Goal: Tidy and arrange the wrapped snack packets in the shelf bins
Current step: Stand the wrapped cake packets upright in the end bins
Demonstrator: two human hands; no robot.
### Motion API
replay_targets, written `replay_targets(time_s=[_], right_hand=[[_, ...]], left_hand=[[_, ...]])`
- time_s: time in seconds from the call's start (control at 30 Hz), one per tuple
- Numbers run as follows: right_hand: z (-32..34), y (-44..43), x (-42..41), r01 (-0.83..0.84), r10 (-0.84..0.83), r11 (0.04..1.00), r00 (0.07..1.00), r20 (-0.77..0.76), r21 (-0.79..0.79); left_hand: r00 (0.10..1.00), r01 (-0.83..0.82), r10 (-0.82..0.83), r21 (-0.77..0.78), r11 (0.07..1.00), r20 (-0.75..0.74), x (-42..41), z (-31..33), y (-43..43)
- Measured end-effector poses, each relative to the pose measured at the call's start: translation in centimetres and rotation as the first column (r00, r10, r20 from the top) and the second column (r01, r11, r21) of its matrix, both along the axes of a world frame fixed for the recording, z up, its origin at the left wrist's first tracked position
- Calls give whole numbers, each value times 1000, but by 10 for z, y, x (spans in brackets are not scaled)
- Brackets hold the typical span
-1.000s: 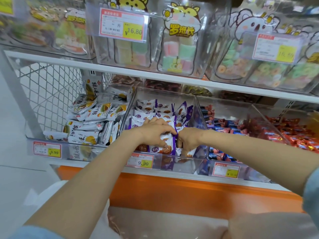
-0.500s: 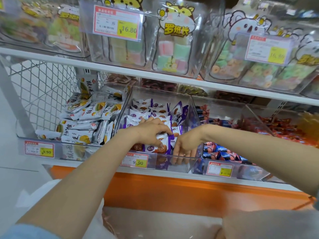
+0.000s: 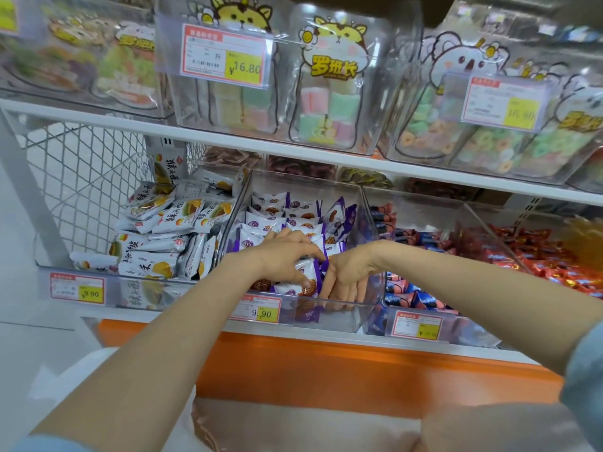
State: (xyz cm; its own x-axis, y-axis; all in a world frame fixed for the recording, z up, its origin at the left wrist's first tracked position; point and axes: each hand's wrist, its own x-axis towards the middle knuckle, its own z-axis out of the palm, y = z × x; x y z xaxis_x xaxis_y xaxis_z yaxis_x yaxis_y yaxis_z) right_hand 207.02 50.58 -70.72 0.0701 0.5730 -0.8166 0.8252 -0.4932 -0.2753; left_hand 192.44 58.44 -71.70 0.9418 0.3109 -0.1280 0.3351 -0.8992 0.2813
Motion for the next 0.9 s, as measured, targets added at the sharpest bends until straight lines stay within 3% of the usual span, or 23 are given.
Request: replay_targets(time_s=[0.13,0.2,0.27,0.33,0.4,0.57,0.63,0.73,0.9], right_hand=[[22,-3,6,-4,6,996,1000,-16,94],[37,-1,16,108,-103,961,994,-35,255],[42,7,33,157,-270,814,955,124,559],[39,17,51,-26,-462,629,792,400,777],[31,25,57,-89,-540,597,691,481,797],[7,53,51,-192,-436,779,518,736,597],[-2,61,50,-225,-398,809,471,788,543],[-5,68,56,-207,-451,778,475,756,594],[29,46,55,44,-621,523,704,345,851]], left_hand=[[999,0,-2,46,999,41,2,-2,-2],[998,-3,0,53,999,64,2,-5,-2],[996,-1,-3,46,999,86,1,-7,0],[995,4,-7,31,1000,96,-1,-9,2],[995,12,-14,20,1000,100,-2,-10,3],[998,38,-39,15,999,51,-3,-8,2],[998,44,-45,44,998,36,-2,-8,2],[997,43,-46,52,998,55,-1,-9,4],[996,30,-31,18,999,79,-1,-10,7]])
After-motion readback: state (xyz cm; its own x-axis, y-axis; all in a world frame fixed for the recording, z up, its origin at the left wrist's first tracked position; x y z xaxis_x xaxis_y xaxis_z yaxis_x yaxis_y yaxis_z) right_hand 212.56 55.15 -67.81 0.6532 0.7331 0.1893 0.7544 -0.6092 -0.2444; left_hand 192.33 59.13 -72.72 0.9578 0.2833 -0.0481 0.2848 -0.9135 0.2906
